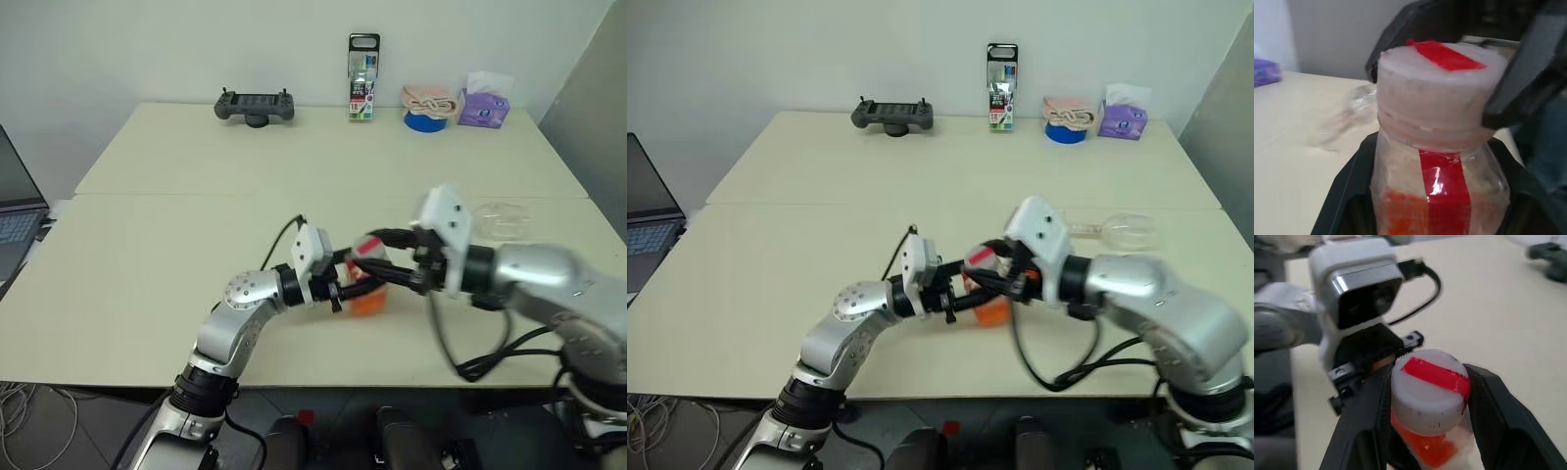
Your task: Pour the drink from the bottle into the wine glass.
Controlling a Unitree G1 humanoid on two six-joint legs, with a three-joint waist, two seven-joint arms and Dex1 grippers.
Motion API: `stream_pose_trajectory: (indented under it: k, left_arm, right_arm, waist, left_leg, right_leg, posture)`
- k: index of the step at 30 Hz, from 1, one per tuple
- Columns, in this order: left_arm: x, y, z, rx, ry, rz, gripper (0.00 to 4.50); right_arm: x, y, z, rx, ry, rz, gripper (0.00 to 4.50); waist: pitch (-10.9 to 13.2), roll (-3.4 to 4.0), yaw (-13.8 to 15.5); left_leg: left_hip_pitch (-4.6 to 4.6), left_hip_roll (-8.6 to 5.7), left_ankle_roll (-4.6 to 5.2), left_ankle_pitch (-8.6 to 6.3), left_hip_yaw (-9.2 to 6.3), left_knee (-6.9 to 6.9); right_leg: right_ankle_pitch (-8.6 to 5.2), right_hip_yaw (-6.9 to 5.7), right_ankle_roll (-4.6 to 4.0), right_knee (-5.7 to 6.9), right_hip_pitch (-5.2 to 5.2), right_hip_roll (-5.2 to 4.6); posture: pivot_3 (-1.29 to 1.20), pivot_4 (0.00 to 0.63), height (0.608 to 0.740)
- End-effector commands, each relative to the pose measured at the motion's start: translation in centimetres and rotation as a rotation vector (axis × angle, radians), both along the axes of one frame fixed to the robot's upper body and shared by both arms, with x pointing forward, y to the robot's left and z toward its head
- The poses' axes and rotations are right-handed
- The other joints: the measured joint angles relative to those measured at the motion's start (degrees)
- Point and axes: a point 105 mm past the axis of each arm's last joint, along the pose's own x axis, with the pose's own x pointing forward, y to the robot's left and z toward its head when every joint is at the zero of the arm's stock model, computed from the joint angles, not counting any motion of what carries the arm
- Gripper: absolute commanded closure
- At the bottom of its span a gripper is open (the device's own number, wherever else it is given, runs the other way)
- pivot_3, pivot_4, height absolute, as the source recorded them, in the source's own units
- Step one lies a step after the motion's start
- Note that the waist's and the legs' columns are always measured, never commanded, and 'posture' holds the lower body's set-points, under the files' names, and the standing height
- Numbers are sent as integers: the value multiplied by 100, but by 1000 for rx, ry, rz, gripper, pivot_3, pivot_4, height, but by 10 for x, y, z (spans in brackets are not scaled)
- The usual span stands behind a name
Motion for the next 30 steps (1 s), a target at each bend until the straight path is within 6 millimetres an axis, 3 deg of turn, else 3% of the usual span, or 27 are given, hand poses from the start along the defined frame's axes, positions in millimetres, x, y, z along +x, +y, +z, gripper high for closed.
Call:
stream_pose_trajectory:
  k: [1,4,12,16,20,25,30]
  left_arm:
    - [13,13,18,-40,-27,89,2404]
    - [10,13,19,-38,-24,86,2410]
    - [10,17,26,-43,-38,110,2414]
    - [9,17,24,-36,-36,112,2417]
    - [11,16,23,-24,-39,120,2418]
    - [19,18,20,-6,-47,147,2429]
    - [25,19,19,-6,-51,165,2443]
  right_arm:
    - [-50,30,-1,-2,66,515,2653]
    - [-47,32,-5,-29,57,590,2654]
    - [-29,24,-8,-19,18,539,2653]
    - [-30,21,-7,-1,54,523,1322]
    - [-12,19,0,22,-70,349,0]
    - [26,9,9,102,-153,-28,0]
    - [22,11,7,168,-165,-187,0]
  waist:
    - [0,0,-42]
    - [0,1,-84]
    - [0,0,-5]
    - [0,0,3]
    - [0,0,4]
    - [0,0,0]
    - [0,1,17]
  left_leg:
    - [3,4,1,0,-1,0]
    - [22,19,1,0,13,-3]
    - [7,16,2,2,4,1]
    - [3,5,1,2,4,2]
    - [4,5,1,2,0,2]
    - [7,6,-1,3,-1,5]
    - [1,4,-2,3,-3,2]
  right_leg:
    - [0,-2,0,2,0,3]
    - [2,9,-4,22,-2,19]
    - [4,4,-7,11,-5,16]
    - [4,5,-6,7,-5,4]
    - [3,3,-5,10,-4,3]
    - [4,3,-5,18,-4,5]
    - [4,3,-6,14,-7,3]
  posture:
    - [0,150,740]
    - [0,150,740]
    - [0,150,740]
    - [0,150,740]
    - [0,150,740]
    - [0,150,740]
    - [0,150,740]
